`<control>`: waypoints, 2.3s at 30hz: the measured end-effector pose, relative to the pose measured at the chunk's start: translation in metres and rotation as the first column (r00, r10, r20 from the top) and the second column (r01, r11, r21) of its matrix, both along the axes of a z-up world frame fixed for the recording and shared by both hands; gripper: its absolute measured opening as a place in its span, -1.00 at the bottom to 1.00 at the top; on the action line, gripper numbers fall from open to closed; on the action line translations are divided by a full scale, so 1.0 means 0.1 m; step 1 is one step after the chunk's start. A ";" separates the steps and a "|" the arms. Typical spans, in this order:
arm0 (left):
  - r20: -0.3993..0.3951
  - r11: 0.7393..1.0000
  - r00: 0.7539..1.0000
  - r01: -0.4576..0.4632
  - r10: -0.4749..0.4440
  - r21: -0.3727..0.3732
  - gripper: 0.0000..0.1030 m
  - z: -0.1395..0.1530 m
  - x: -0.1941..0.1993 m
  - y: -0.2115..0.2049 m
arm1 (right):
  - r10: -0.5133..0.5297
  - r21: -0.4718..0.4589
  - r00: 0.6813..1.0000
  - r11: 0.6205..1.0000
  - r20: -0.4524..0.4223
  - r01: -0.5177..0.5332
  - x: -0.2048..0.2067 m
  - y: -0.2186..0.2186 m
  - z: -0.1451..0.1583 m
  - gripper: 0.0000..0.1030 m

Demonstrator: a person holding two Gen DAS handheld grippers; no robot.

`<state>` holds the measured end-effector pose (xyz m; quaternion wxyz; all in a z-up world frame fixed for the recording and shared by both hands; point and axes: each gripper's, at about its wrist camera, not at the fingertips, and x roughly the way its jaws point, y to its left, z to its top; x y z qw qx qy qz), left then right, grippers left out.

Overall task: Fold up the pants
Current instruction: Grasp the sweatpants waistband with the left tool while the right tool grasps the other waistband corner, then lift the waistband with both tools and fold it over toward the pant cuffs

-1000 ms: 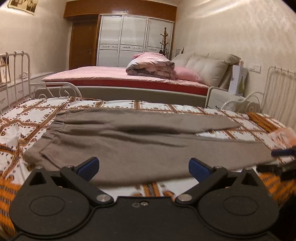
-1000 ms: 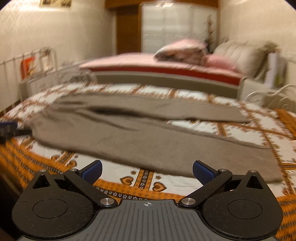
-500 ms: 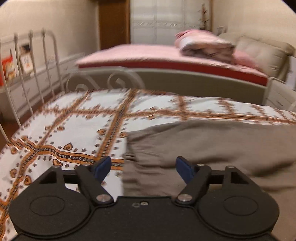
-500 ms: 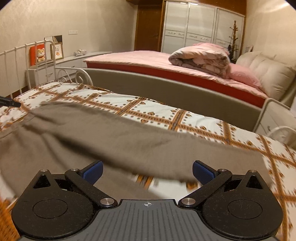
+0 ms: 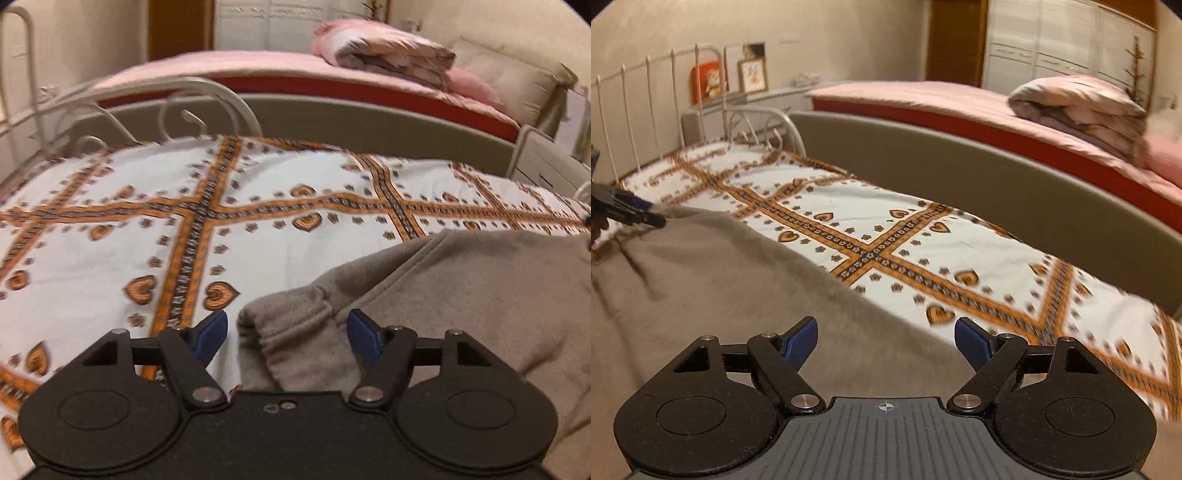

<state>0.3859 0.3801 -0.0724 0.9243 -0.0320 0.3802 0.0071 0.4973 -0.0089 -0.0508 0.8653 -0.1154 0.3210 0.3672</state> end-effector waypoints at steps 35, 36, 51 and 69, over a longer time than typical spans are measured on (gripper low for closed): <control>0.351 0.939 0.884 0.342 -0.311 -0.029 -0.76 0.84 -1.62 -0.33 | 0.233 -0.200 0.957 0.960 0.175 -0.197 -1.74 -0.36 0.83 -0.91; 0.339 0.939 0.885 0.344 -0.318 -0.017 -0.71 0.79 -1.75 -0.39 | 0.235 -0.209 0.957 0.958 0.172 -0.198 -1.92 -0.41 0.78 -0.91; 0.182 0.905 0.958 -0.134 0.223 -0.403 0.20 0.61 -2.73 -0.66 | -0.138 0.150 0.988 0.978 -0.067 0.147 -2.85 -1.14 0.32 0.15; -0.061 0.564 0.875 -0.360 0.479 -0.743 0.14 0.11 -2.45 -0.58 | -0.233 0.360 0.677 0.702 -0.698 0.614 -1.99 -1.62 -0.34 0.14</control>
